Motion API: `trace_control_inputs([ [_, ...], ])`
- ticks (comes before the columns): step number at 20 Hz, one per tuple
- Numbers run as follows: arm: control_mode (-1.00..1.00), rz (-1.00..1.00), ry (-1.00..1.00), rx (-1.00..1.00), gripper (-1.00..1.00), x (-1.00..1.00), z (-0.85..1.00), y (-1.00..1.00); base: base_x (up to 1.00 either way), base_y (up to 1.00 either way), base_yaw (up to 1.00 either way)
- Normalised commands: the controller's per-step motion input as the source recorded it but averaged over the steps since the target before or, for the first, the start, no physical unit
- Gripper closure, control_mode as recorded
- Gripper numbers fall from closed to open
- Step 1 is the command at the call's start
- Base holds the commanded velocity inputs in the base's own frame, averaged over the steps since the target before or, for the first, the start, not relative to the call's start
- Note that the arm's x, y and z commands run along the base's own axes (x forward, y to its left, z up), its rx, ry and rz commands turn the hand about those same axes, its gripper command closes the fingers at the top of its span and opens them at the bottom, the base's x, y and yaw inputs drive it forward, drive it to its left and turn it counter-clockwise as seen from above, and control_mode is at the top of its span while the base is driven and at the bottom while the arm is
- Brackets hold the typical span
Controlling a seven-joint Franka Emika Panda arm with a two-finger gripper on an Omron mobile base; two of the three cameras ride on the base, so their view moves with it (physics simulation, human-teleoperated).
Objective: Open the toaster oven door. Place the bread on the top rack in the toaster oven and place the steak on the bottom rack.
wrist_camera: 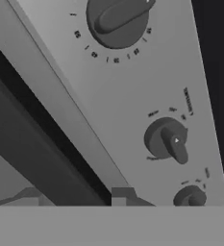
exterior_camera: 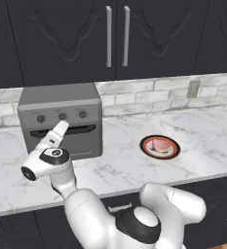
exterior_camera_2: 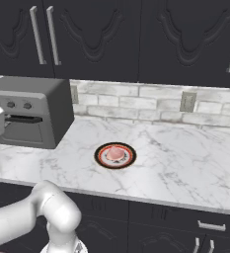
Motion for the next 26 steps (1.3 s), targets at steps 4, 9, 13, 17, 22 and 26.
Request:
trace_control_inputs([
  [4,-1.0,0.0,0.1,0.11,1.0,0.03,0.46,0.0,0.0,0.0,0.0],
  [9,-1.0,0.0,0.13,0.1,1.0,0.09,0.41,0.01,0.0,0.0,0.0],
  [13,-1.0,0.0,0.16,0.11,1.0,0.16,0.35,0.01,0.0,0.0,0.0],
  [17,-1.0,0.01,0.18,0.11,1.0,0.18,0.15,0.0,0.0,0.0,0.0],
  [22,-1.0,0.03,0.16,0.1,1.0,0.31,-0.05,0.0,0.0,0.0,0.0],
  [26,-1.0,0.05,0.23,0.12,1.0,0.35,-0.27,0.05,0.0,0.0,0.0],
])
